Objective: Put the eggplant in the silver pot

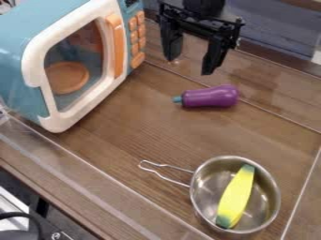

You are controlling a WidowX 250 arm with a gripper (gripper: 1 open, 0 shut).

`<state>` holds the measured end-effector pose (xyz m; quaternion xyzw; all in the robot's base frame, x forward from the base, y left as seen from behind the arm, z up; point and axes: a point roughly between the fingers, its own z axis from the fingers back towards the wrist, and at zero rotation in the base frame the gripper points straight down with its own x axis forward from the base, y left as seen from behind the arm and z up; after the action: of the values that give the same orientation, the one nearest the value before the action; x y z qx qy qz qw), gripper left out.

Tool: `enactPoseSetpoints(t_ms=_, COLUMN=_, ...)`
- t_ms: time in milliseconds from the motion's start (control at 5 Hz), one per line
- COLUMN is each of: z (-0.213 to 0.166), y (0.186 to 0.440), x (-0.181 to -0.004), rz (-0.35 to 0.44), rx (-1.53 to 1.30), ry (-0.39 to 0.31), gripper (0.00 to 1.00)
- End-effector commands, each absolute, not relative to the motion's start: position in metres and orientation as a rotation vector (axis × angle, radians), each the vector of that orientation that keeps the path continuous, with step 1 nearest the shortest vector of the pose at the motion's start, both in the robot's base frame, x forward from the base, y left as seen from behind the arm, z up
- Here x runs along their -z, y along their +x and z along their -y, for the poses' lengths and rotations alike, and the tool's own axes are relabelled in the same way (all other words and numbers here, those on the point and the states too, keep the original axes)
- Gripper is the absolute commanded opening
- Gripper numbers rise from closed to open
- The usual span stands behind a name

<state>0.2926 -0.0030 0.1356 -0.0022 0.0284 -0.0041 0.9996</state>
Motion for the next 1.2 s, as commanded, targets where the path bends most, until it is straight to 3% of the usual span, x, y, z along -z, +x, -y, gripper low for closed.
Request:
enactPoseSetpoints(t_ms=0, z=0.011, y=0.289, x=-0.099, rz=-0.122, rx=0.258, ry=-0.022, gripper=1.0)
enactPoseSetpoints(t_ms=200, z=0.023, y=0.287, x=-0.077, rz=-0.128, rx=0.509, ry=-0.034, gripper=1.0)
enactPoseSetpoints(t_ms=400, z=0.037, y=0.291, x=-0.067, rz=-0.082, rx=0.749, ry=0.02, gripper=1.0)
enactPoseSetpoints(t_ms=1000, z=0.041, y=0.307, x=-0.069, rz=0.022, rx=0.917, ry=0.173, gripper=1.0)
